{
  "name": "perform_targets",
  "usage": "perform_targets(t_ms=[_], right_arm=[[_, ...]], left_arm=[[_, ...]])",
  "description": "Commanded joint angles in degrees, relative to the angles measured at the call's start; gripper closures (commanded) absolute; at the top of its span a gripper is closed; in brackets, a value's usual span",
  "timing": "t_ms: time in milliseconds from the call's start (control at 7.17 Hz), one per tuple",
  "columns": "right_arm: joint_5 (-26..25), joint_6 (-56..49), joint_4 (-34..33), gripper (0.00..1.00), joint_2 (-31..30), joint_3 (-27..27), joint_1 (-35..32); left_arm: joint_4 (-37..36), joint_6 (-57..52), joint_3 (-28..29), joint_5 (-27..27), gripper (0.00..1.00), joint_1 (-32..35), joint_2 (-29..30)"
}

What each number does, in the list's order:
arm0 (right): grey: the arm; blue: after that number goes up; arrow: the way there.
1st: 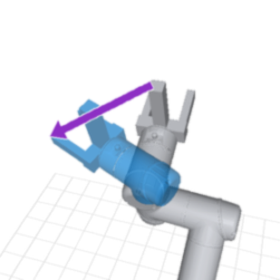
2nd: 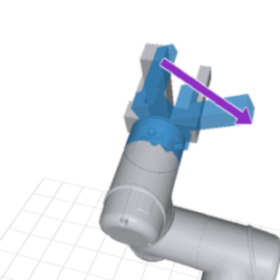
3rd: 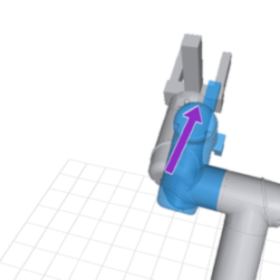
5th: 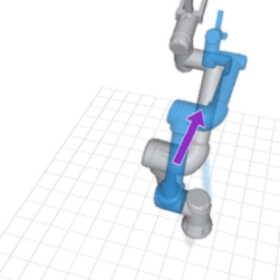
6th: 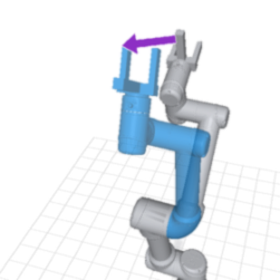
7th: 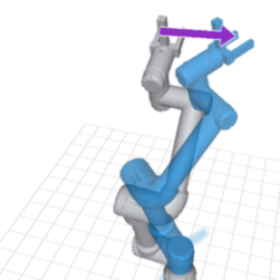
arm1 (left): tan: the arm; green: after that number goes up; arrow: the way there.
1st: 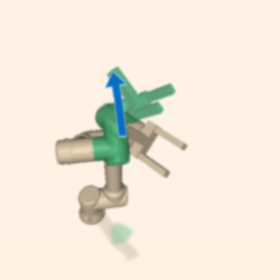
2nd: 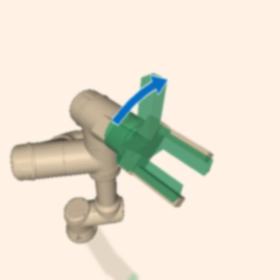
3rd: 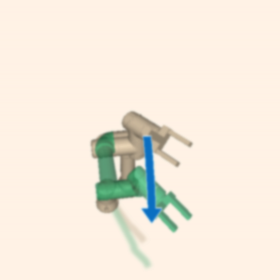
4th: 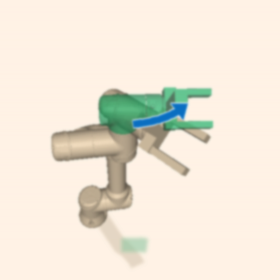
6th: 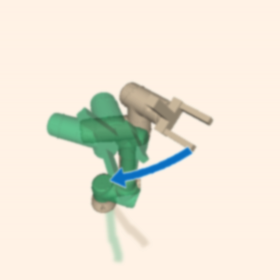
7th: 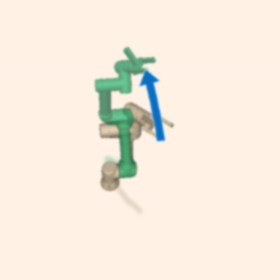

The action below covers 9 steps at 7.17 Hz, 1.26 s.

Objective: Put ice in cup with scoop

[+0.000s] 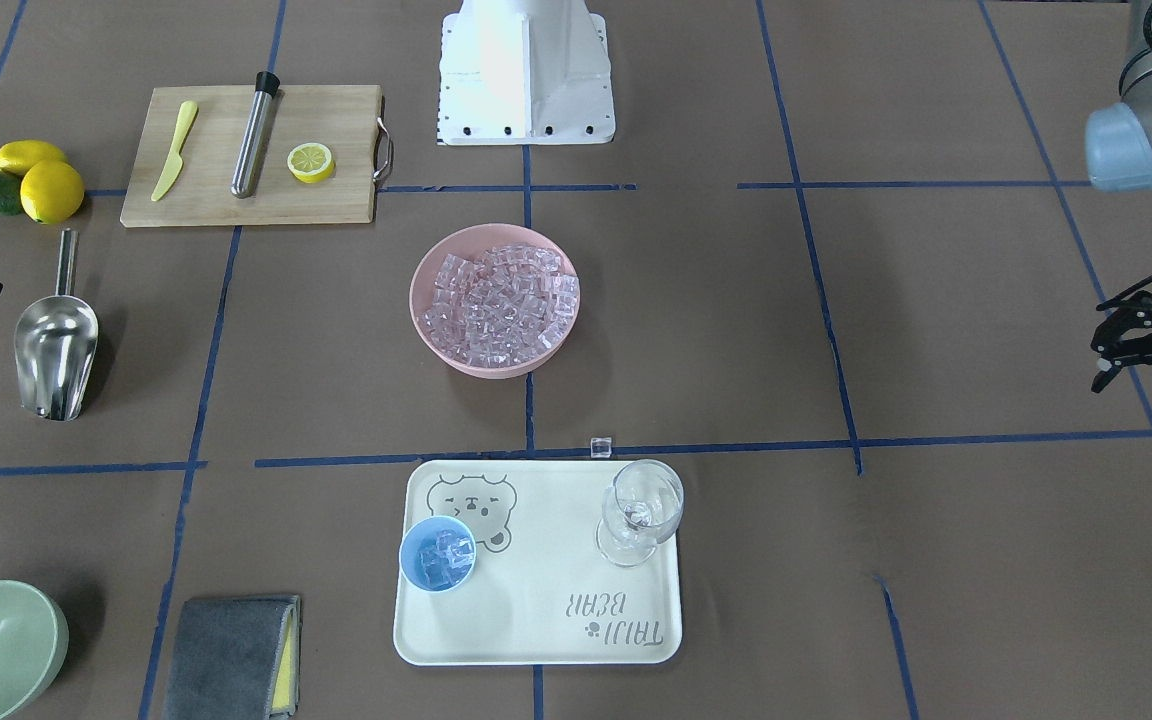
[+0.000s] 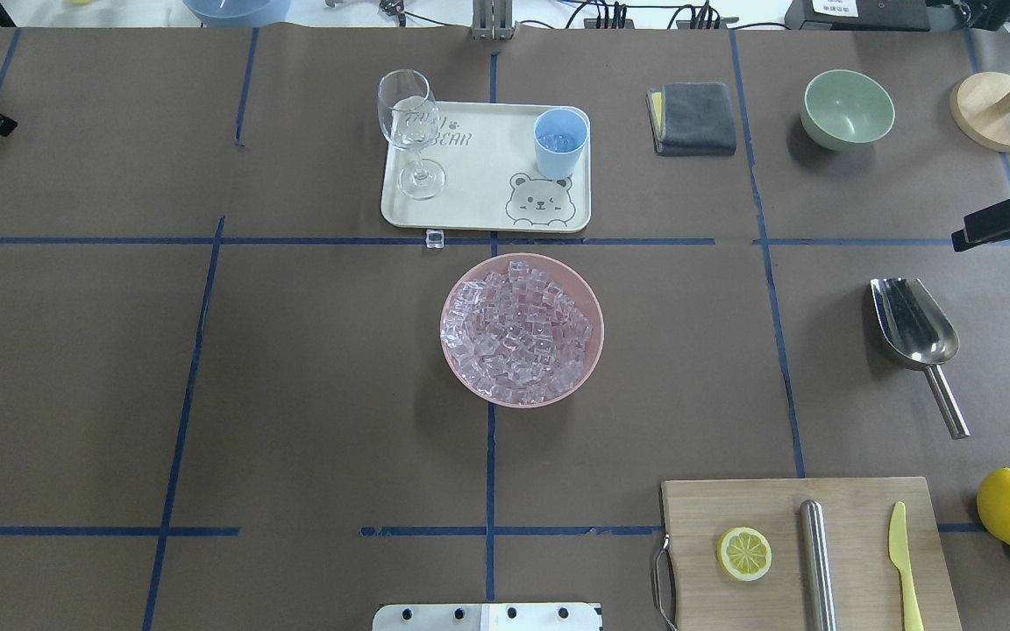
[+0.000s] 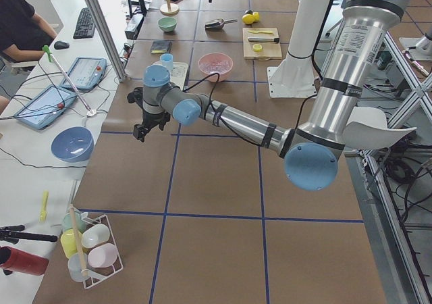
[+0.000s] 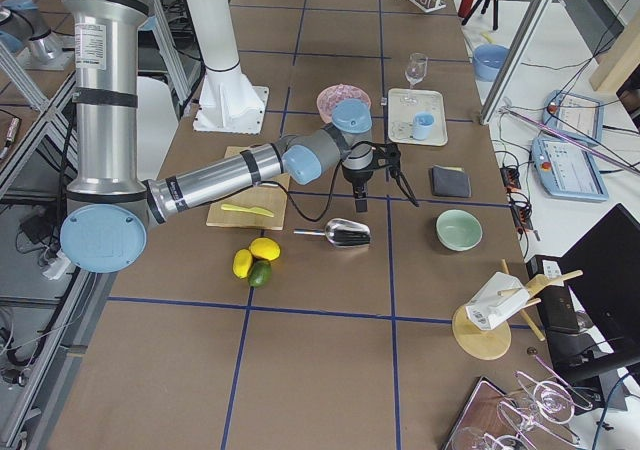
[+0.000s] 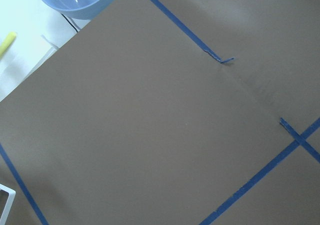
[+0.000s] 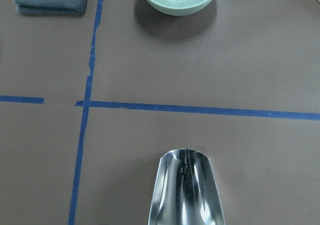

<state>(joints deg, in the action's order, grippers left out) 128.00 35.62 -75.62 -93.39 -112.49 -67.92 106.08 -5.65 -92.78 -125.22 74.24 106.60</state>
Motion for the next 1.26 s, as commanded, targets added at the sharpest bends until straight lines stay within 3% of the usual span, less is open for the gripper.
perform_targets(t_ms=[0,140,419,698,977,1116], right_arm=[[0.8,-0.6,-0.1,0.0,-0.5,0.9,-1.9],[0.8,-1.2,-0.1,0.0,-0.5,1.3,-2.1],[2.4,-9.1,-0.2,0.0,-0.5,4.8,-6.8],[9.0,-24.3,-0.2,0.0,0.2,12.6,-16.0],[8.8,-26.0,-0.6,0.0,0.0,14.2,-17.2],[8.9,-26.0,-1.2,0.0,0.0,14.1,-17.9]], left_arm=[[0.4,-0.5,0.6,-0.6,0.0,7.9,-2.3],[0.4,-0.5,0.8,-3.2,0.0,11.2,-3.6],[0.2,-0.6,1.5,-3.3,0.0,12.9,-6.0],[0.2,-0.5,4.5,-2.3,0.0,12.8,-7.9],[-0.7,-0.4,4.1,-2.8,0.0,12.9,-9.2],[-4.9,-0.4,3.4,-2.8,0.0,13.2,-9.1]])
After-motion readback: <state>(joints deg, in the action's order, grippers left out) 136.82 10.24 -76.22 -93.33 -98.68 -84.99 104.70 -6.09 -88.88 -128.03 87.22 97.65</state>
